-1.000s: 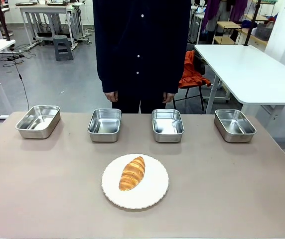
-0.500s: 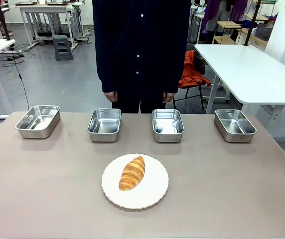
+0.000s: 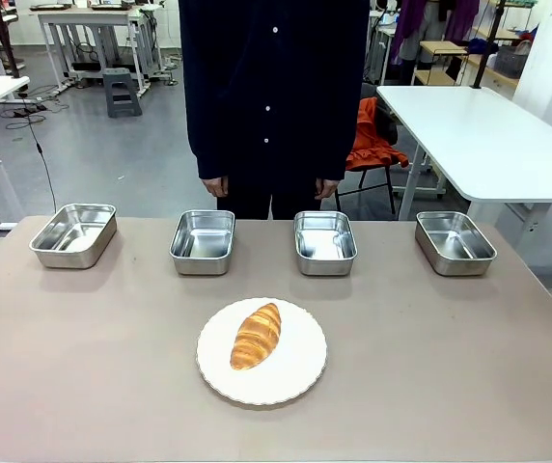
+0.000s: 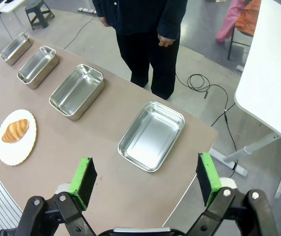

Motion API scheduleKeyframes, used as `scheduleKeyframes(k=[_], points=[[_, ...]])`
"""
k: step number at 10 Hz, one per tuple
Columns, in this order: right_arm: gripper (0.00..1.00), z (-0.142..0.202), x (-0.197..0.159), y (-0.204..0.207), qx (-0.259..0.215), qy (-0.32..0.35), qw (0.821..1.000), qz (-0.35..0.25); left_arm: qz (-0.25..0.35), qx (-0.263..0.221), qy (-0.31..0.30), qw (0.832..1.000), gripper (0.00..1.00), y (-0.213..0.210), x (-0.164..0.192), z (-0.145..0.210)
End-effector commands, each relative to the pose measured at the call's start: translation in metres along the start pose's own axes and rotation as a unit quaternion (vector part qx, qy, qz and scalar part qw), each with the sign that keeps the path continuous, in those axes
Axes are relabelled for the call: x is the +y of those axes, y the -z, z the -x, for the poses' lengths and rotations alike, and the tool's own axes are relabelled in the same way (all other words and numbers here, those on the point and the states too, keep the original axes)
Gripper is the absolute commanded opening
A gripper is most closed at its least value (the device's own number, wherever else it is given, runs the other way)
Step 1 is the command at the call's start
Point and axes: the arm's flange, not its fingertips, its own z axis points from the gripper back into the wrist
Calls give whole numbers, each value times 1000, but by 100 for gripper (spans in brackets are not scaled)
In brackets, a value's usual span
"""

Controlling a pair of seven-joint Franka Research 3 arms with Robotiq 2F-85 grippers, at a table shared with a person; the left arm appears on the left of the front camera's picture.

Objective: Place the bread in the container.
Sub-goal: Place the Butter Roll into the Airtight Container indicated by the human.

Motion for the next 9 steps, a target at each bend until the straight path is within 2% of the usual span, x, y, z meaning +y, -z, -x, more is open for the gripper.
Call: scheduleKeyframes(k=[1, 9], points=[[100, 1, 0, 1, -8, 1, 1000, -6, -1, -2, 1, 1000, 100, -1, -1, 0], [100, 1, 0, 1, -8, 1, 1000, -6, -1, -2, 1, 1000, 100, -1, -1, 0]])
